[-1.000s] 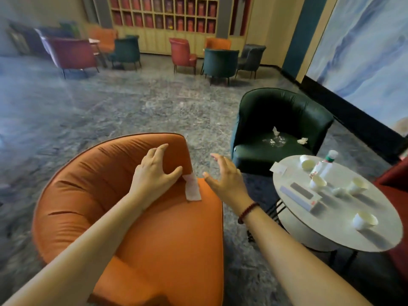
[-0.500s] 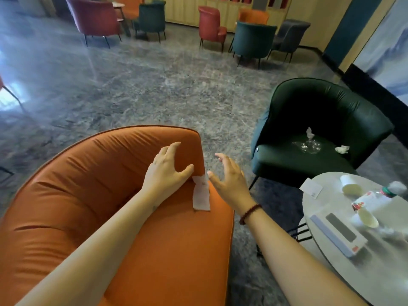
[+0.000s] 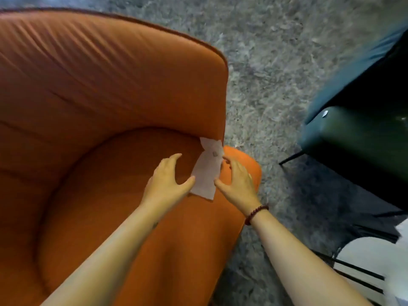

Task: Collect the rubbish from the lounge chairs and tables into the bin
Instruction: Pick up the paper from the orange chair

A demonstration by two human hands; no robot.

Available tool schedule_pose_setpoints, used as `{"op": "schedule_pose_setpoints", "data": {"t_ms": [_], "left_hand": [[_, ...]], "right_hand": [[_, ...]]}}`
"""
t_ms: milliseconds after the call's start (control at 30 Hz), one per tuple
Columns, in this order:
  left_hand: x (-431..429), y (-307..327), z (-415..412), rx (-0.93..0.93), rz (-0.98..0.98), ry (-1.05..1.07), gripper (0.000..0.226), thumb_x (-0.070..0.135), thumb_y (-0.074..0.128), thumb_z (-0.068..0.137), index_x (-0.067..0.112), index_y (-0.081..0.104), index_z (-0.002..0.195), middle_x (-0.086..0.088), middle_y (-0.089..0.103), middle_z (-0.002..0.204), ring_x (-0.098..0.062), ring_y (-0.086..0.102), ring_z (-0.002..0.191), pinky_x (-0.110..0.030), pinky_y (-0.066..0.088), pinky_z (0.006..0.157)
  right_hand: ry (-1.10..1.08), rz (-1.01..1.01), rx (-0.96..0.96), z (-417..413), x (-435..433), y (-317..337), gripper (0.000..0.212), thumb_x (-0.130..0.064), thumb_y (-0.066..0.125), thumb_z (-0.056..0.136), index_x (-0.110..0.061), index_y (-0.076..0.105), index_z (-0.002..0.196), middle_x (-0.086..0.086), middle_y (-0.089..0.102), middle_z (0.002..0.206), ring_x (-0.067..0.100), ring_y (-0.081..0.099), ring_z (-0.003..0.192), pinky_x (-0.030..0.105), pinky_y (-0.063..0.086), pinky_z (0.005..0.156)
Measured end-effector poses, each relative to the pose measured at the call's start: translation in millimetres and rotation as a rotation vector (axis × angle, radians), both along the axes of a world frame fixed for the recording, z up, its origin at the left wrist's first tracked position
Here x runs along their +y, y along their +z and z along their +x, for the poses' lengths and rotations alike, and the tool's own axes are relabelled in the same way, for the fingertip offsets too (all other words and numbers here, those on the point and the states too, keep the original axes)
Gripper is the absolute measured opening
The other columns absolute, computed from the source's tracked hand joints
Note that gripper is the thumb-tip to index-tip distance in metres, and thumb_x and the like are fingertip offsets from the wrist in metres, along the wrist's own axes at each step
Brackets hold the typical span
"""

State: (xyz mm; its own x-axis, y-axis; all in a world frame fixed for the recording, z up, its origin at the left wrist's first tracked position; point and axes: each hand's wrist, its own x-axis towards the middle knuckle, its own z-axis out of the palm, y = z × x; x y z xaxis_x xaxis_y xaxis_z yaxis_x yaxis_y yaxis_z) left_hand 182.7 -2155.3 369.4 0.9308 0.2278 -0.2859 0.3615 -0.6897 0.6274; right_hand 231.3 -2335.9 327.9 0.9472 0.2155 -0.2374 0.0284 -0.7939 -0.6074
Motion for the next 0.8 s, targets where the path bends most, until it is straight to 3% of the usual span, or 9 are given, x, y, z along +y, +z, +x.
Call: {"op": "schedule_pose_setpoints", "data": {"t_ms": [167,267,367,500,567,633,733,800], "left_hand": [[-6.9,-86.2,-5.4,0.153,0.011,0.061,0.068,0.047,0.057,0.08,0.03,0.029,0.139,0.001,0.036,0.143,-0.021,0.039,0.128,-0.03,0.033,0.091],[-9.6,-110.8,-9.9,0.2,-0.023,0.079,0.067,0.044,0.059,0.08,0.025,0.032,0.139,-0.004,0.04,0.14,-0.024,0.04,0.127,-0.028,0.032,0.089],[-14.5,-117.8,-13.7,0.213,-0.047,0.087,0.066,0.037,0.061,0.081,0.021,0.033,0.139,-0.005,0.042,0.138,-0.023,0.042,0.126,-0.026,0.033,0.092],[-18.6,-115.8,-14.4,0.215,-0.059,0.078,0.066,0.033,0.062,0.081,0.018,0.034,0.139,-0.006,0.041,0.139,-0.024,0.042,0.126,-0.036,0.037,0.102],[-19.5,-111.0,-13.5,0.206,-0.063,0.082,0.066,0.035,0.061,0.08,0.019,0.034,0.139,-0.005,0.041,0.139,-0.024,0.042,0.126,-0.036,0.037,0.101],[-20.2,-103.9,-12.1,0.187,-0.065,0.082,0.067,0.037,0.06,0.079,0.021,0.034,0.138,-0.004,0.04,0.14,-0.024,0.041,0.127,-0.036,0.035,0.099],[-19.7,-86.8,-8.5,0.136,-0.057,0.073,0.071,0.038,0.062,0.076,0.023,0.032,0.139,0.0,0.038,0.141,-0.021,0.038,0.129,-0.032,0.035,0.096],[-18.4,-70.2,-5.3,0.083,-0.063,0.042,0.08,0.038,0.065,0.073,0.024,0.026,0.141,0.001,0.034,0.144,-0.019,0.036,0.13,-0.027,0.033,0.093]], "right_hand": [[0.226,-0.194,-0.028,25.1,14.7,-95.3,0.101,-0.043,0.072,0.066,-0.026,0.012,0.145,0.003,0.01,0.155,0.024,0.005,0.141,0.044,0.017,0.103],[0.232,-0.274,-0.011,26.4,19.5,-129.0,0.107,-0.047,0.073,0.062,-0.025,0.009,0.145,0.005,0.019,0.152,0.025,0.016,0.138,0.043,0.024,0.097],[0.138,-0.205,-0.024,22.6,21.5,-142.7,0.088,-0.038,0.074,0.066,-0.018,0.03,0.139,0.008,0.042,0.137,0.03,0.037,0.122,0.038,0.028,0.087],[0.07,0.044,0.001,13.3,25.3,-140.1,0.033,-0.006,0.061,0.069,-0.005,0.06,0.102,0.016,0.063,0.104,0.037,0.055,0.1,0.034,0.038,0.074],[0.115,-0.043,-0.058,6.9,25.3,-135.1,0.02,-0.006,0.061,0.068,-0.004,0.062,0.089,0.016,0.06,0.101,0.035,0.05,0.1,0.03,0.026,0.074],[0.129,-0.016,-0.098,2.9,25.4,-125.6,0.018,-0.006,0.068,0.065,-0.004,0.062,0.082,0.016,0.056,0.11,0.033,0.044,0.108,0.031,0.024,0.079],[0.168,0.193,-0.084,2.0,27.8,-96.9,0.023,-0.003,0.073,0.062,-0.002,0.057,0.078,0.015,0.055,0.121,0.029,0.047,0.115,0.036,0.037,0.09],[0.176,0.305,-0.082,2.5,30.3,-73.1,0.029,0.003,0.072,0.059,-0.009,0.05,0.073,0.014,0.058,0.115,0.026,0.053,0.109,0.03,0.042,0.081]]}}
